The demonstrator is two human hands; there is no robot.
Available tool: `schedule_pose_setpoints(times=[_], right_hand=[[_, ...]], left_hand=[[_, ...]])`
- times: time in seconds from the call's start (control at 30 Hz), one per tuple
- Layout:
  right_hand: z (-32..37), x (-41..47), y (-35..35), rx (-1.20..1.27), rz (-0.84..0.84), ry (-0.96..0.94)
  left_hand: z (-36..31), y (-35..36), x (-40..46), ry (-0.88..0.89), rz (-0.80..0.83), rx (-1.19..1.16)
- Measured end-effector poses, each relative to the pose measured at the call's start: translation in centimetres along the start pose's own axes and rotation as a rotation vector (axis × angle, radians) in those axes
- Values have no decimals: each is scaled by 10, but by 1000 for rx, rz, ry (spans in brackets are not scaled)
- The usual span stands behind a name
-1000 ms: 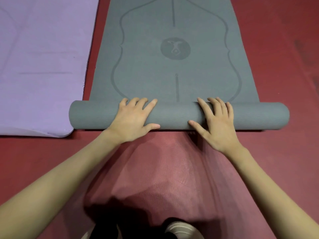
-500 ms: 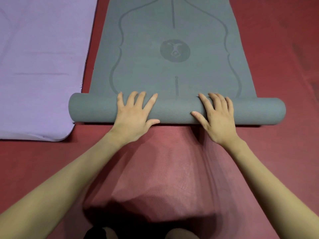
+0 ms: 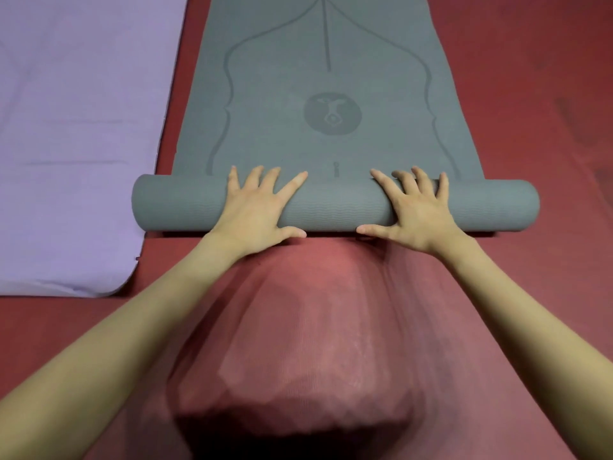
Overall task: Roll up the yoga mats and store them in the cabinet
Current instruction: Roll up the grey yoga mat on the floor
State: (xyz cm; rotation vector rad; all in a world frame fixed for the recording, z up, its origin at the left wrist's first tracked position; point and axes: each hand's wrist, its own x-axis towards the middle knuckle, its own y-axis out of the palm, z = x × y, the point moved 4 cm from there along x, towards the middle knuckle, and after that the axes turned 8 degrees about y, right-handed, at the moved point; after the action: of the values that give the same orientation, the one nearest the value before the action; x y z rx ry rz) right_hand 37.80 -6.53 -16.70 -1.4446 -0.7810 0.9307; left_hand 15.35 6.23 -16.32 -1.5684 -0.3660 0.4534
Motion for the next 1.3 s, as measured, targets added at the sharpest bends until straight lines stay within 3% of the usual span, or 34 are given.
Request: schedule_pose_setpoints(times=[0.13,0.3,0.57,0.8,1.1,1.3], right_hand=[[-2,10,-4,-86,26,-74],[-2,-3,-3,-70,-99,-115],[-1,-78,-7,-10,-103,-125],[-5,-142,-3,44,15,-116],[-6,-113,-7,34,326,-84],[3,-137,-7,161,46,-149]], left_hand=[[7,-2,11,17,16,3],[0,-5,3,15,-31,42],[-35,-4,-62,48,-105,-23],[-74,3,-120,92,-108,-110],[-86,4,-111,96,105,20],[-67,-2,-84,103,194,-84]])
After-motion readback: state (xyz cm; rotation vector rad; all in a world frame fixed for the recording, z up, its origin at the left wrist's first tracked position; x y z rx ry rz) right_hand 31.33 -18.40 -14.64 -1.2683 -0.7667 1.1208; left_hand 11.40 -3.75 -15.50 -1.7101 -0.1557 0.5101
